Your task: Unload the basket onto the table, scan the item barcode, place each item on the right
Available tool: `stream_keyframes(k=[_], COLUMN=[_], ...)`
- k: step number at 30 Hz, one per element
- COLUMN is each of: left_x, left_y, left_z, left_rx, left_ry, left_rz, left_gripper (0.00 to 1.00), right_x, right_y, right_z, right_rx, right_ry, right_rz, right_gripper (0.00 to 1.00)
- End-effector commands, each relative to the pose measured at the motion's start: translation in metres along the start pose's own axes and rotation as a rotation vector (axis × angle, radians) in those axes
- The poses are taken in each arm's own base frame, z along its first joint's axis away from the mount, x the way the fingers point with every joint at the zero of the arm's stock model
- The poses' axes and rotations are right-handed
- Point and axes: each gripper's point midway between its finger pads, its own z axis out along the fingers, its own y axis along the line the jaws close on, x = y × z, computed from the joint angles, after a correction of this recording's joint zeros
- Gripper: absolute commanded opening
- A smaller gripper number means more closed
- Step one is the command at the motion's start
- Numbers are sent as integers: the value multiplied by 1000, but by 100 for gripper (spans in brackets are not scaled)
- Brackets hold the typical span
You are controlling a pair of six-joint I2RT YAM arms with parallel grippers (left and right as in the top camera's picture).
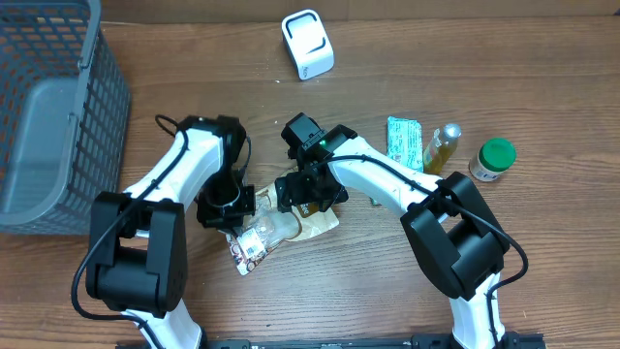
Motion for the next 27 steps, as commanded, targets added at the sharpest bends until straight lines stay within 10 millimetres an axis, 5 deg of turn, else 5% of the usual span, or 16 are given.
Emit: stream_keyframes(k=[1, 3, 7, 13, 22, 27], left_x=[1, -3, -12, -19, -26, -31], left_y=[4, 3, 2, 0, -2, -4], left_z=[15, 22, 29, 33, 32, 31], left_rx=[-22, -12, -1, 8, 18, 25], left_ry=[0, -22, -61, -91, -122, -142], left_rz=[-11, -8, -18, -13, -13, -14], left_gripper=[4, 4, 5, 5, 5, 4], right_x=[1, 1, 0, -16, -13, -9], right_y=[1, 1, 2, 5, 1, 16], right_z=[-2, -2, -7, -29, -25, -23], right_rx=[-4, -4, -7, -31, -26, -117], right_ry=[-6, -5, -12, -73, -57, -33], right_rz=[1, 1, 1, 2, 18, 11], right_gripper=[94, 94, 78, 83, 87, 87])
